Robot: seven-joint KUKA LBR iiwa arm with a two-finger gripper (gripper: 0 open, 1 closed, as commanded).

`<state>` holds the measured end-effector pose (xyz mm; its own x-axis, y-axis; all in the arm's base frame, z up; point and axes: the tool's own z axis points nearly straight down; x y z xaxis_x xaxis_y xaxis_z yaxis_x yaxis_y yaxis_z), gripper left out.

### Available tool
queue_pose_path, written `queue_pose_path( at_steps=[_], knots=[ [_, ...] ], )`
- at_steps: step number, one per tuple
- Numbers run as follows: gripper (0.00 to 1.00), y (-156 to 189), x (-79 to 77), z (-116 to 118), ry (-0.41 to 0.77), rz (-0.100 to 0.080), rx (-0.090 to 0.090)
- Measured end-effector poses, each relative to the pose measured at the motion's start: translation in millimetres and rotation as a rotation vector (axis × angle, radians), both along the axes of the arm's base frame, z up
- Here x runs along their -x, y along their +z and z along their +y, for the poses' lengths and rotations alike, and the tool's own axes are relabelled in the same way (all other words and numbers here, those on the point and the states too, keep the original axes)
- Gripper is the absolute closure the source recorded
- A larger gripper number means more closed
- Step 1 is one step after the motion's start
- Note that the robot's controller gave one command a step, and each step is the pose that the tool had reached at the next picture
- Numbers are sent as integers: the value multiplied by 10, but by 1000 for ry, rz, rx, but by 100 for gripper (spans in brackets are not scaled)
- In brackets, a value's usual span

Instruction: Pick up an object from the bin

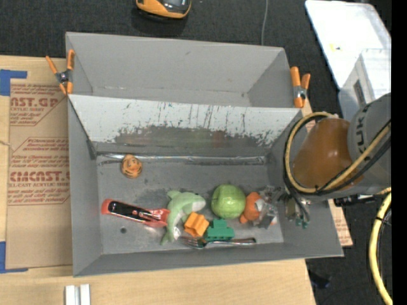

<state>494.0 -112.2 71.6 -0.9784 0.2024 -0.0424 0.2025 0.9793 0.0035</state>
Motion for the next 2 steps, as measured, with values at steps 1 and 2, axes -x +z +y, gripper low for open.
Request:
queue_pose_path(
  at_steps=[1,2],
  knots=[
    [100,0,19,-3,0,0,0],
    [100,-5,21,-67,0,-1,-1]
  ],
)
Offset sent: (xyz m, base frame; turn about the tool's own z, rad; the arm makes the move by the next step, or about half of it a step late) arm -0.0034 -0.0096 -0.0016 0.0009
